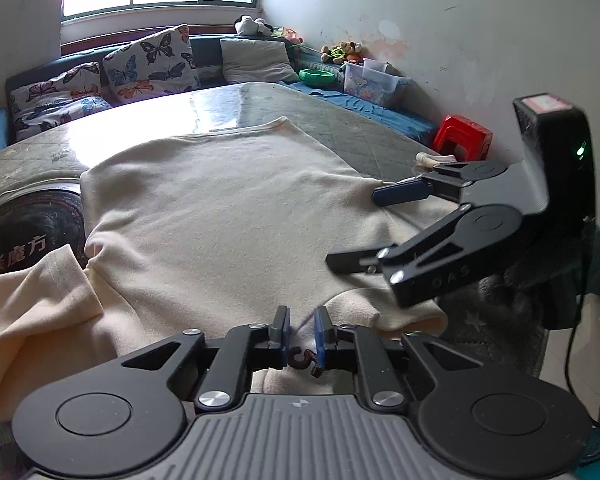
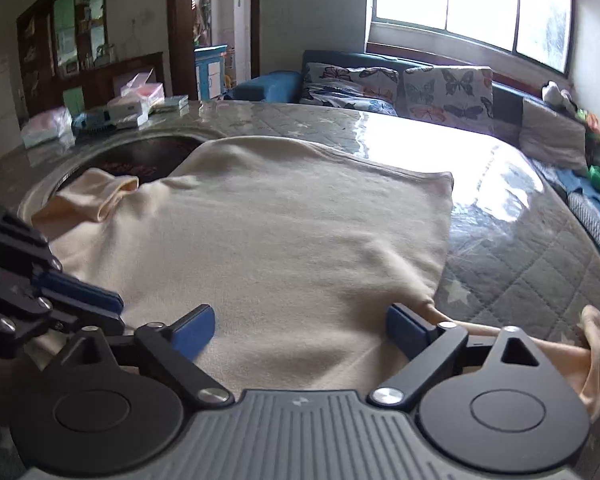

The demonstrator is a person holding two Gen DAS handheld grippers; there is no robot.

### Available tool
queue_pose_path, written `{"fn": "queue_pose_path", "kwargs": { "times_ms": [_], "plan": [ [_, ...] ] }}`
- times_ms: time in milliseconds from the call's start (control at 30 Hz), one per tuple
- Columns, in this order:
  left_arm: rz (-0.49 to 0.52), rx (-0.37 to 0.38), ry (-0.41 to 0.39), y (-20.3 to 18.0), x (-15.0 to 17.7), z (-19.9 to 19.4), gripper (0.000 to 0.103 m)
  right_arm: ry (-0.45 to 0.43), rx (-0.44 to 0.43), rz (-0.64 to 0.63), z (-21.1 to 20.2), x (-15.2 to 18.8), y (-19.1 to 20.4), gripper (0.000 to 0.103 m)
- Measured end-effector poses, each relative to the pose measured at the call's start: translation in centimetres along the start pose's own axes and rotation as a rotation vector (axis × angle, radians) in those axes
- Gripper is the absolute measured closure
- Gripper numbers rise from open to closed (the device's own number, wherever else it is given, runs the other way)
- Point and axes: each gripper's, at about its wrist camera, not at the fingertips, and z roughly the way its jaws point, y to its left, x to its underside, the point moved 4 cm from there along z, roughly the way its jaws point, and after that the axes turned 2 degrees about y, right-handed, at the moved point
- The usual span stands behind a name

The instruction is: Fold clothes

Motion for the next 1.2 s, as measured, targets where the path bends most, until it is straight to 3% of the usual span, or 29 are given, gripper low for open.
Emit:
{"fn": "queue_pose_path", "kwargs": {
  "times_ms": [167,267,433,600,733,833,933,1100,1200],
  "plan": [
    [-0.017,0.002,0.002,1.0,-0.3,-1.2,0.087,-0.007,-0.02,0.002,0.3,0.0,0.1,0.0],
    [-0.024,-0.021,-0.017,1.9,-0.4,-2.4,0.075,-0.009,-0.038,0.007,0.5,0.0,0.1,0.0],
    [-0.067,-0.11,-0.061,4.6,-0.7,-4.1,0.071,-0.014,-0.042,0.008,0.6,0.1,0.1,0.0],
    [-0.089,-0.263,-0.07,7.6,-0.4,-4.6,0.057,-0.014,-0.038,0.003,0.6,0.1,0.2,0.0],
    [-0.053,-0.377,-0.064,8.8,0.1,-4.2,0.05,-0.014,-0.039,0.004,0.6,0.1,0.1,0.0],
    [-0.061,-0.389,-0.049,9.5,0.4,-3.6,0.05,-0.013,-0.037,0.001,0.6,0.0,0.2,0.0],
    [-0.057,-0.393,-0.041,9.8,0.5,-3.0,0.052,-0.012,-0.038,0.002,0.6,0.0,0.2,0.0],
    [-0.052,-0.383,-0.049,9.9,0.6,-3.0,0.084,-0.012,-0.036,0.0,0.7,0.0,0.2,0.0],
    [-0.082,-0.397,-0.071,10.5,0.6,-3.7,0.093,-0.01,-0.035,-0.001,0.7,0.0,0.2,0.0]
  ]
}}
